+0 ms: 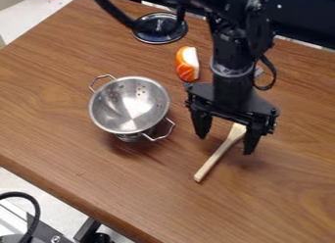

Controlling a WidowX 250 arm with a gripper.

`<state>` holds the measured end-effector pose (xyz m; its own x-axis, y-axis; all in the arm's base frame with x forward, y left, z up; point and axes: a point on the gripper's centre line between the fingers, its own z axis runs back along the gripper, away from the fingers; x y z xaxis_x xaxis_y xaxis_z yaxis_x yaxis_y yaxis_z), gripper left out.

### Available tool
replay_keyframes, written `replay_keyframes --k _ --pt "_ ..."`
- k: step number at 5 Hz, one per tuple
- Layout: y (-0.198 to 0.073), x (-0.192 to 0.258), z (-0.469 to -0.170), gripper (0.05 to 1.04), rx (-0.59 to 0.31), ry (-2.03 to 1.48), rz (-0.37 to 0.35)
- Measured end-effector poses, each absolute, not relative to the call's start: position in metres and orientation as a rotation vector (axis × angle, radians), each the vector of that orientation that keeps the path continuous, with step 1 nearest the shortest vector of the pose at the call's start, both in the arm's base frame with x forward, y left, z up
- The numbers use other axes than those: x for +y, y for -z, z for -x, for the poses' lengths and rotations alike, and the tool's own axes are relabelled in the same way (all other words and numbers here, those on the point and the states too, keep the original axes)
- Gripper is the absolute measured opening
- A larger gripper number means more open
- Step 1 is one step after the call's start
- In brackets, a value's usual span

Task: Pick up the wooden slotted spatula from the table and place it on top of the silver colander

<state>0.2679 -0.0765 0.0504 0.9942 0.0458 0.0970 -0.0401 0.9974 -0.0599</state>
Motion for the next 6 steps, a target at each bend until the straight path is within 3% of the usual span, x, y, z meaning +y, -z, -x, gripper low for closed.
replay_keyframes --k 2,3,6 --pt "-0.04 -0.077 -0.269 0.999 -0.104 -0.053 0.028" --pt "-0.037 -0.078 -0.265 0.95 -0.107 -0.043 0.019" --pt "-0.033 -0.08 -0.262 0.179 -0.097 -0.03 0.029"
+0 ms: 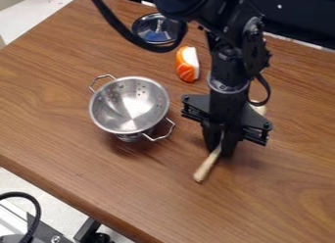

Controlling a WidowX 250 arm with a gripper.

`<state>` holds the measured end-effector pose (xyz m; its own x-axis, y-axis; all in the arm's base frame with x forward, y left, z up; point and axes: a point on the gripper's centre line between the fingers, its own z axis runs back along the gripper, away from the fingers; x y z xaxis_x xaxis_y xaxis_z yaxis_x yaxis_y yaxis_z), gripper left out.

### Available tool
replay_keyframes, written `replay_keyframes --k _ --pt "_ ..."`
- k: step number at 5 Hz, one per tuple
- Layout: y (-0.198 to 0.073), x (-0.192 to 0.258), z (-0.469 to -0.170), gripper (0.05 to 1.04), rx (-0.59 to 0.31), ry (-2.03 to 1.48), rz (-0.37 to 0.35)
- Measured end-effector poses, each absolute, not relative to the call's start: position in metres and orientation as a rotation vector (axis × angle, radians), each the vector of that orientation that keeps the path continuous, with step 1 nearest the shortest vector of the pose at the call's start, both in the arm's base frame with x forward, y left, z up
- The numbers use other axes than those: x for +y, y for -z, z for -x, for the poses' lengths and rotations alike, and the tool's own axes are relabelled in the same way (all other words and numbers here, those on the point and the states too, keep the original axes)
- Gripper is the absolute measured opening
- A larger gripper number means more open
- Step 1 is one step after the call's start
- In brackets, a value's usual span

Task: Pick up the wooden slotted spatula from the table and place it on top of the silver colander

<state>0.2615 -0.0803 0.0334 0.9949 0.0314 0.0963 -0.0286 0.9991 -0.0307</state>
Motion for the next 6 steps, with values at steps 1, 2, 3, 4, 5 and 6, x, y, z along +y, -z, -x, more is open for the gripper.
replay_keyframes --k 1,2,3,4,5,6 --pt "-0.034 -0.081 -0.261 0.083 -0.092 -0.018 0.035" --pt "-0.04 -0.087 -0.254 0.077 -0.034 -0.024 0.064" --pt "-0.063 -0.094 -0.257 0.077 -0.051 -0.057 0.113" --pt "-0.08 -0.097 -0.253 0.077 -0.074 -0.106 0.129" --pt "-0.095 -0.094 -0.247 0.077 -0.052 -0.1 0.158" --pt "-0.103 -0.075 -0.235 0.077 -0.035 -0.081 0.145"
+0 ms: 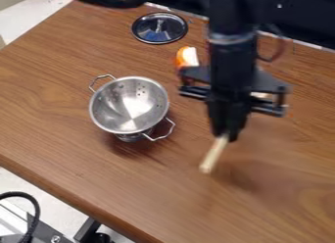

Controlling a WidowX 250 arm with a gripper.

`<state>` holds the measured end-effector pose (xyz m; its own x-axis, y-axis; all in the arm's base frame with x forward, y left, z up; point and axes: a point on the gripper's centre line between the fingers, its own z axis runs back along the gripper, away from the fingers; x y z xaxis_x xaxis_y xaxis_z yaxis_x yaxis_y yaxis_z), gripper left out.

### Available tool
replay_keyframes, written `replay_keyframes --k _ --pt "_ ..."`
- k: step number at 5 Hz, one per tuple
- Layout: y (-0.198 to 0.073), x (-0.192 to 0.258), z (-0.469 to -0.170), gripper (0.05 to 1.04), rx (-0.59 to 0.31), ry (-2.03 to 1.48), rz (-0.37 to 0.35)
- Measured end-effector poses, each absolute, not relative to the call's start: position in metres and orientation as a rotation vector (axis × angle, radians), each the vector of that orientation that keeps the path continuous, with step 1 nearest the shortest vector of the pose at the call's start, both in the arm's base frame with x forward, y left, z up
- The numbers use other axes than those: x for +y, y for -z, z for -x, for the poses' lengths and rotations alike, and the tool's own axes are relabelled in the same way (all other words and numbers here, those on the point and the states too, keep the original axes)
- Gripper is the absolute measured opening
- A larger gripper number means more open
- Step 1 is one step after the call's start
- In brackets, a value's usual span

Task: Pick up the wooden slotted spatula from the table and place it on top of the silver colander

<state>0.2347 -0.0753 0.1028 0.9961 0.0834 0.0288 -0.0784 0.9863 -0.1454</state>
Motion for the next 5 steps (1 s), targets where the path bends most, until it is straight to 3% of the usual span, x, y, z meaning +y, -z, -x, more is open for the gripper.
replay_keyframes --k 2,5 --pt "-0.111 -0.035 -0.212 0.077 -0.031 -0.014 0.151" --pt "-0.111 0.026 -0.212 0.077 -0.041 -0.019 0.153"
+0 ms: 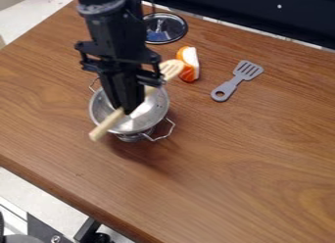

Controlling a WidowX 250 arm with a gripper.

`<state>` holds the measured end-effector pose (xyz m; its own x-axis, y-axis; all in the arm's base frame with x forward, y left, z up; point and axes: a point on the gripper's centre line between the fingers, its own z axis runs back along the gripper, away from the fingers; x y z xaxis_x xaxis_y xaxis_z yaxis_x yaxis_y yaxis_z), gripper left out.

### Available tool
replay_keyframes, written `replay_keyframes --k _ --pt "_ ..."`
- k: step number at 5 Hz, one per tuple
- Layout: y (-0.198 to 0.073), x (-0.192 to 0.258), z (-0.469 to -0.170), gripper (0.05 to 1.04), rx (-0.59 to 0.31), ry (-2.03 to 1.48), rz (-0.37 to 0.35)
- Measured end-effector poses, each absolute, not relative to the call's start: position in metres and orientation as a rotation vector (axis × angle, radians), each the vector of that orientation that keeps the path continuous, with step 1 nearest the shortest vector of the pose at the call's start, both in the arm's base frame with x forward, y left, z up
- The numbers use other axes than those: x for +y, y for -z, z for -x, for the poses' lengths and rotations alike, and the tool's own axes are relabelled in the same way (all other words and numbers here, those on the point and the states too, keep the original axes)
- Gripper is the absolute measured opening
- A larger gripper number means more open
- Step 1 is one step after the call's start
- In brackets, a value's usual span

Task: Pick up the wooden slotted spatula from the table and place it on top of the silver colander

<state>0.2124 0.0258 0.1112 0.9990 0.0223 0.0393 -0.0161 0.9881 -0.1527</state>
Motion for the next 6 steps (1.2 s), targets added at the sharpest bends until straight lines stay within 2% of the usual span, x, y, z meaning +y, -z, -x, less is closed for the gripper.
replay_keyframes --k 1,4,6 --pt "-0.101 0.036 -0.217 0.077 -0.029 -0.01 0.139" --pt "-0.094 0.044 -0.199 0.077 -0.015 0.088 0.128" --pt "-0.092 0.051 -0.201 0.077 -0.002 0.033 0.099"
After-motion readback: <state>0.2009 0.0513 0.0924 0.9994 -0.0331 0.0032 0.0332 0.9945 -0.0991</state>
